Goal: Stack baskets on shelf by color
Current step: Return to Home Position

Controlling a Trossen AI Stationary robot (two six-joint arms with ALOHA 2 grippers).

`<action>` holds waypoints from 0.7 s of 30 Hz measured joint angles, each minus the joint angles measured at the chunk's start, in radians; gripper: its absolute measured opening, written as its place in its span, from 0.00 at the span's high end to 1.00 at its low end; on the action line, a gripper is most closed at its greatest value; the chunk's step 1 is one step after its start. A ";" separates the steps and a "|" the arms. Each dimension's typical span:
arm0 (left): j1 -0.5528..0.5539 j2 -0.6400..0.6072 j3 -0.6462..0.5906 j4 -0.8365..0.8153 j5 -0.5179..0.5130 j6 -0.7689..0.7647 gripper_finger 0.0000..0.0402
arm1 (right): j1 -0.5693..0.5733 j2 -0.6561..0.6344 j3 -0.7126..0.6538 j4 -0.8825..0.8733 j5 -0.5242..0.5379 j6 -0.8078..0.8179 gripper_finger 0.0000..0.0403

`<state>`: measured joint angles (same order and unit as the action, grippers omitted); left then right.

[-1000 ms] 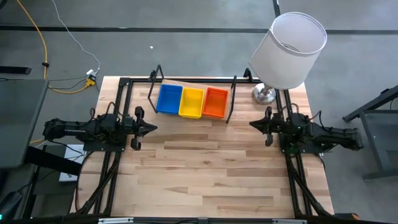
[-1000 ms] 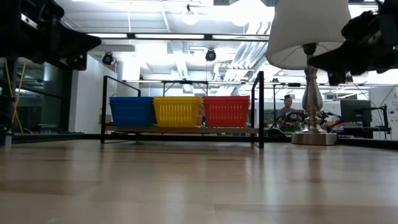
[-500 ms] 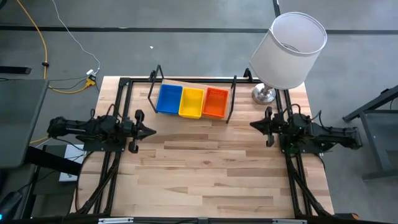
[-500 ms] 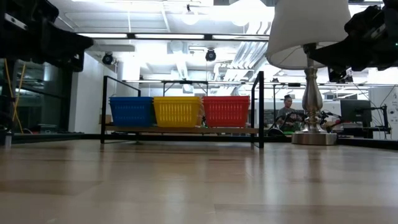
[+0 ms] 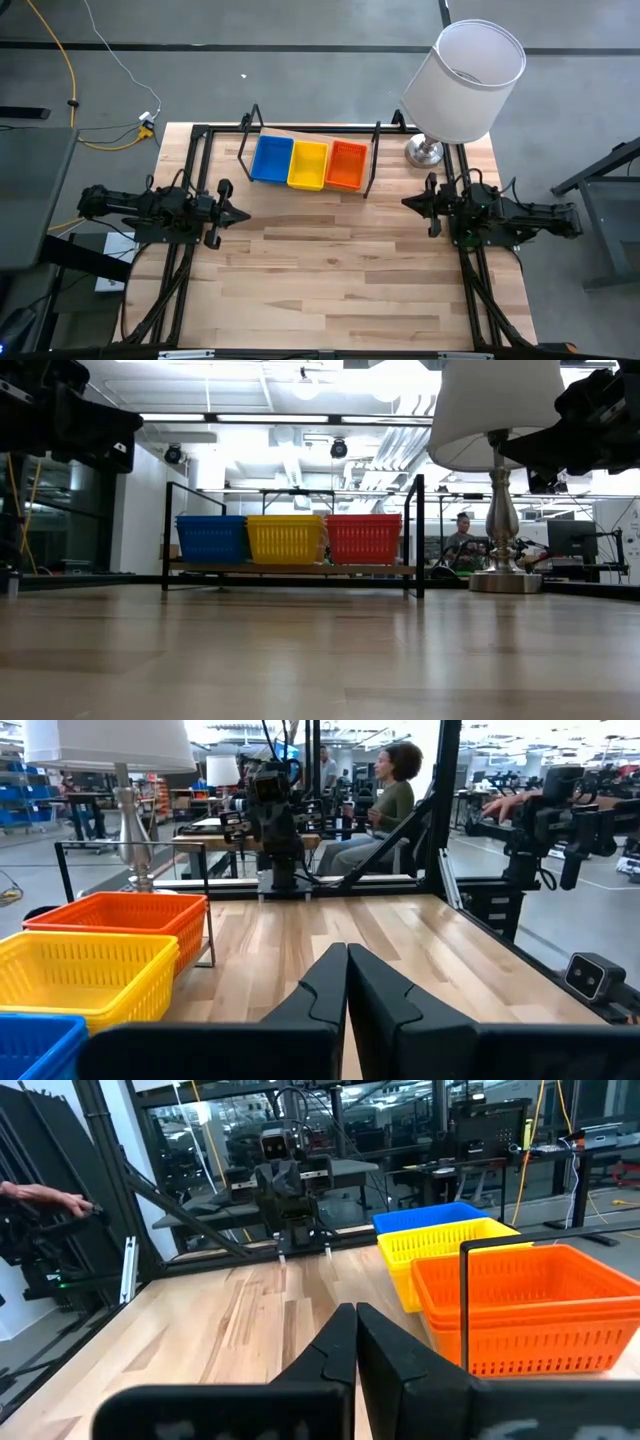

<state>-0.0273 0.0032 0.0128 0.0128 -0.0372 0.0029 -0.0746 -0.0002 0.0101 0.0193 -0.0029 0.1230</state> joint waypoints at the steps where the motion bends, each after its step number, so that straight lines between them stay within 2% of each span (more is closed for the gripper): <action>1: 0.000 0.000 0.000 0.000 0.000 0.000 0.99 | 0.000 0.000 0.000 0.000 0.000 0.000 1.00; 21: 0.000 0.000 0.000 0.000 0.000 0.000 0.99 | 0.014 0.000 0.000 0.001 0.000 0.000 1.00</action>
<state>-0.0273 0.0032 0.0128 0.0132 -0.0372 0.0029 -0.0605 -0.0002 0.0097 0.0208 -0.0032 0.1230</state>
